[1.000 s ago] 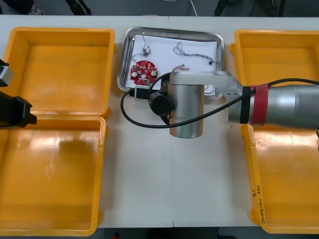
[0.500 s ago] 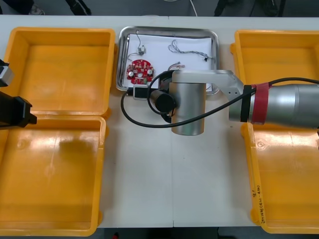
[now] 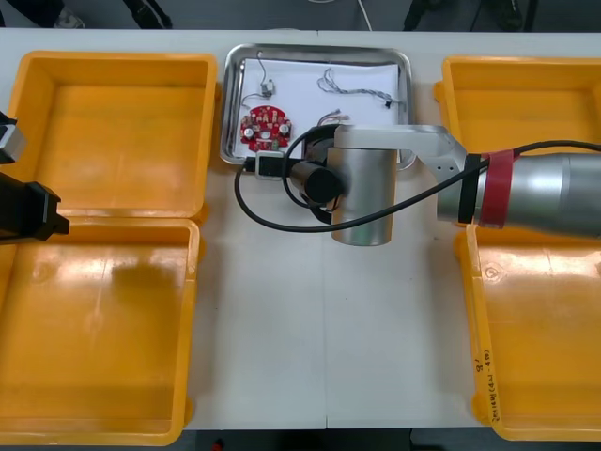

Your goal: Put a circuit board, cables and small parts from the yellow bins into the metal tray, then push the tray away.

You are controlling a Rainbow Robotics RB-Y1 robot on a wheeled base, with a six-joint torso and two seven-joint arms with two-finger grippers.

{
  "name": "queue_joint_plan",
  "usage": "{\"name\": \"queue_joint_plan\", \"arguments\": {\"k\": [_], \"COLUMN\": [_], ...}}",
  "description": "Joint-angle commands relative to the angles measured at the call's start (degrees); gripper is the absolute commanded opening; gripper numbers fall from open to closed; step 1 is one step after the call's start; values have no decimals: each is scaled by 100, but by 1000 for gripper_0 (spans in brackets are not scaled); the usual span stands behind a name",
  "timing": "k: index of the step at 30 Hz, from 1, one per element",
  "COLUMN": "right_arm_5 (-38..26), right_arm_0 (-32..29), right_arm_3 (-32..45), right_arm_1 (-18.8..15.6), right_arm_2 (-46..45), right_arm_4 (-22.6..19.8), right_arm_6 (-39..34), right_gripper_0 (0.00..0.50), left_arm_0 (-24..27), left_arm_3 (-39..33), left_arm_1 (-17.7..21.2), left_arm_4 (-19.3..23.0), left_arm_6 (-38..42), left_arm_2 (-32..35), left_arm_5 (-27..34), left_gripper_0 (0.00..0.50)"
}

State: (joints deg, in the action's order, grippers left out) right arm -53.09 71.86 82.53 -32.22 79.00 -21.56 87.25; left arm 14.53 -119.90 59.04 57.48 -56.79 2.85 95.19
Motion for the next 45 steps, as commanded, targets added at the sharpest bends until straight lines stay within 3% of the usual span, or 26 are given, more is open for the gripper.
{"name": "queue_joint_plan", "arguments": {"k": [1, 18, 19, 20, 21, 27, 38, 45], "right_arm_5": [132, 308, 308, 308, 308, 308, 238, -61], "right_arm_0": [284, 302, 302, 302, 302, 311, 311, 302], "right_arm_3": [-255, -448, -448, -457, -457, -466, -466, -246], "right_arm_1": [-144, -65, -65, -56, -56, -38, -3, 6], "right_arm_2": [89, 89, 89, 89, 89, 89, -60, -429], "right_arm_4": [47, 38, 38, 38, 38, 38, -15, -358], "right_arm_6": [293, 310, 310, 319, 310, 284, 275, 354], "right_gripper_0": [0, 3, 46, 177, 255, 483, 500, 500], "left_arm_0": [-65, -65, -65, -65, -65, -65, -65, -65], "left_arm_3": [-139, -139, -139, -139, -139, -139, -139, -139], "left_arm_1": [266, 266, 266, 266, 266, 266, 266, 266], "left_arm_4": [44, 44, 44, 44, 44, 44, 44, 44], "left_arm_6": [-306, -306, -306, -306, -306, -306, -306, -306], "left_arm_2": [190, 190, 190, 190, 190, 190, 190, 190], "left_arm_5": [-53, -53, -53, -53, -53, -53, -53, -53], "left_gripper_0": [500, 500, 500, 500, 500, 500, 500, 500]}}
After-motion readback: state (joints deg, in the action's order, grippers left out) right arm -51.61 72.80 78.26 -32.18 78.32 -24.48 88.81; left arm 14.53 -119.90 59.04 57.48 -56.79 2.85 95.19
